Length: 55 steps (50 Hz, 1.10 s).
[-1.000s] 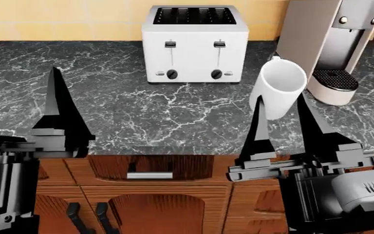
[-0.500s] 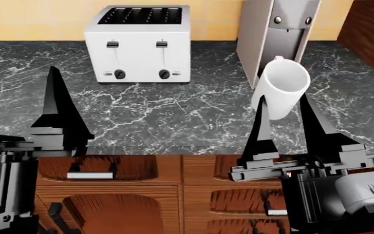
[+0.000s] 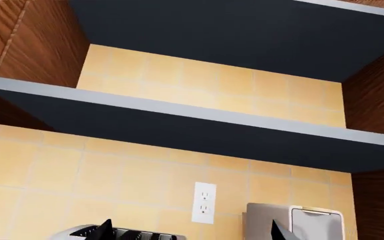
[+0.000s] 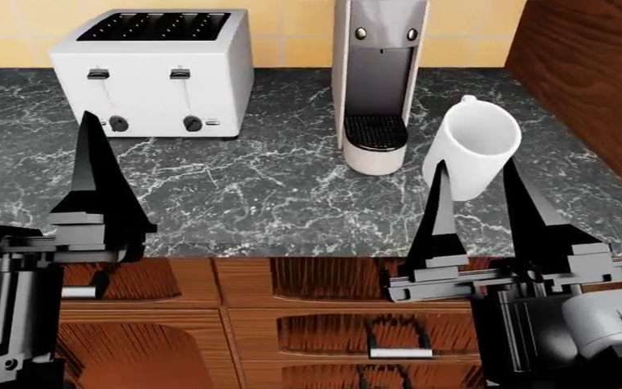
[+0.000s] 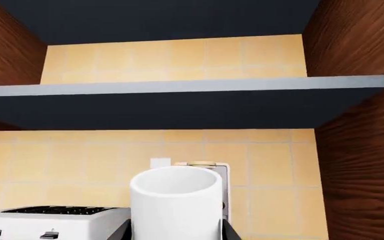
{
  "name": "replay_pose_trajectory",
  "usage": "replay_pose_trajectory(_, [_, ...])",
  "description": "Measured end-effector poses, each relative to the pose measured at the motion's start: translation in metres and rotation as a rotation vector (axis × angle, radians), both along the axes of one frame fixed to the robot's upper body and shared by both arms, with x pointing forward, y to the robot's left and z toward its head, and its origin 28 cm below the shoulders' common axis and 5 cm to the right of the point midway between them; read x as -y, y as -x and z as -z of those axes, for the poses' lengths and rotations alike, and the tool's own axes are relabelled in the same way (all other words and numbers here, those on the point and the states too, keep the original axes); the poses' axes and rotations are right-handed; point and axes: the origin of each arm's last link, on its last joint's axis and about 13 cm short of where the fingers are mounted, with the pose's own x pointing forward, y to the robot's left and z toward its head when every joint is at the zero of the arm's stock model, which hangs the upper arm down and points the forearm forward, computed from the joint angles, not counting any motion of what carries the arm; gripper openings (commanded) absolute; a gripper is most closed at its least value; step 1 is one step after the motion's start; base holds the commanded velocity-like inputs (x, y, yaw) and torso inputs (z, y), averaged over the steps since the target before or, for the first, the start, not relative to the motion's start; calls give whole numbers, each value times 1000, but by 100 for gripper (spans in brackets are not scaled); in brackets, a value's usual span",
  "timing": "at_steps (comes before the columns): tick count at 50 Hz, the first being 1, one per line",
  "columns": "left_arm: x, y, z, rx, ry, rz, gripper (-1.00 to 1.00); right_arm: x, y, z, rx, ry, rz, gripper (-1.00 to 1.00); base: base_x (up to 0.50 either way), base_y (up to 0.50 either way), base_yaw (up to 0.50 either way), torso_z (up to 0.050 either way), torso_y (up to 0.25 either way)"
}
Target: Pick the mug from the cabinet, place it under the coffee machine dispenser, and press the start button.
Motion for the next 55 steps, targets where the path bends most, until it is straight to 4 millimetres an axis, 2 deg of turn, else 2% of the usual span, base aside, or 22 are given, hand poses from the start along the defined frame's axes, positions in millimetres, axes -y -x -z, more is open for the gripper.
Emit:
replay_pose_trajectory(7, [0, 0, 0, -1, -1, -1, 100, 0, 0, 0, -3, -7, -8, -100, 86, 0, 0, 0, 0])
replay_pose_trajectory(28, [0, -1, 1, -5, 1, -1, 100, -1, 0, 1, -5, -17, -10, -100, 500, 5, 0, 0, 1])
replay_pose_trajectory(44, [-1, -1, 1, -10, 5, 1, 100, -2, 1, 1, 0, -12, 19, -100, 0, 0, 0, 0, 1])
replay_pose_trajectory(55, [-1, -2, 0, -9, 9, -2, 100, -14, -4, 0, -68, 28, 73, -100, 0, 0, 0, 0, 0])
